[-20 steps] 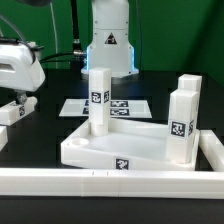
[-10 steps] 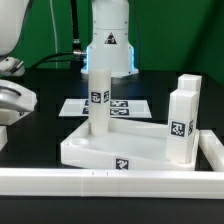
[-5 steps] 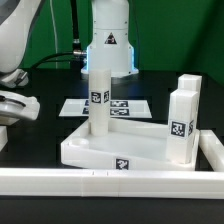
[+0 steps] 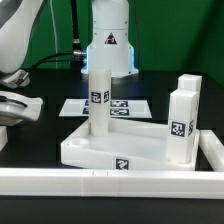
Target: Assemble desk
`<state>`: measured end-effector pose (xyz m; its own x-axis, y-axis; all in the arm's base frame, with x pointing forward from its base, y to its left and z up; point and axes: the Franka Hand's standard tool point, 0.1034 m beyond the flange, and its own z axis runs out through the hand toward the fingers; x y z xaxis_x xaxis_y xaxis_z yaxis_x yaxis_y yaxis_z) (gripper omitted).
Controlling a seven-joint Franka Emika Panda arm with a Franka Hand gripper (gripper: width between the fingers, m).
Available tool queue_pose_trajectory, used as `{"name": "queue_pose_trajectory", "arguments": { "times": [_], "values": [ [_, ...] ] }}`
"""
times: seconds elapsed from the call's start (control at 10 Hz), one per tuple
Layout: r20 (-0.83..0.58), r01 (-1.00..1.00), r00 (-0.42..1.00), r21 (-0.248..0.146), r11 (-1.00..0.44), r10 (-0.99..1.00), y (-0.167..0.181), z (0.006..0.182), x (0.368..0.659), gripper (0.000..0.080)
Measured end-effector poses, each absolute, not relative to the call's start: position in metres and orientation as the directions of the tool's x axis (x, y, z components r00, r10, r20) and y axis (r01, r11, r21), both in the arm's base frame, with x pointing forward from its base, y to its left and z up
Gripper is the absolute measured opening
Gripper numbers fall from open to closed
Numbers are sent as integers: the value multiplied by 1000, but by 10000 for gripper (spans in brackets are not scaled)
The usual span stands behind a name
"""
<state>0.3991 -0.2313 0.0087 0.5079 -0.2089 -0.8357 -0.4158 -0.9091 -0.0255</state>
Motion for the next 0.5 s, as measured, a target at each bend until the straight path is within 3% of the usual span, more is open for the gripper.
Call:
{"name": "queue_pose_trajectory", "arguments": {
  "times": [0.2,0.5],
  "values": [
    [-827,-414,517,-16,-910,-221,-226,17,408,288],
    [-802,-405,544,7,-914,-247,-201,54,438,289]
  ]
}}
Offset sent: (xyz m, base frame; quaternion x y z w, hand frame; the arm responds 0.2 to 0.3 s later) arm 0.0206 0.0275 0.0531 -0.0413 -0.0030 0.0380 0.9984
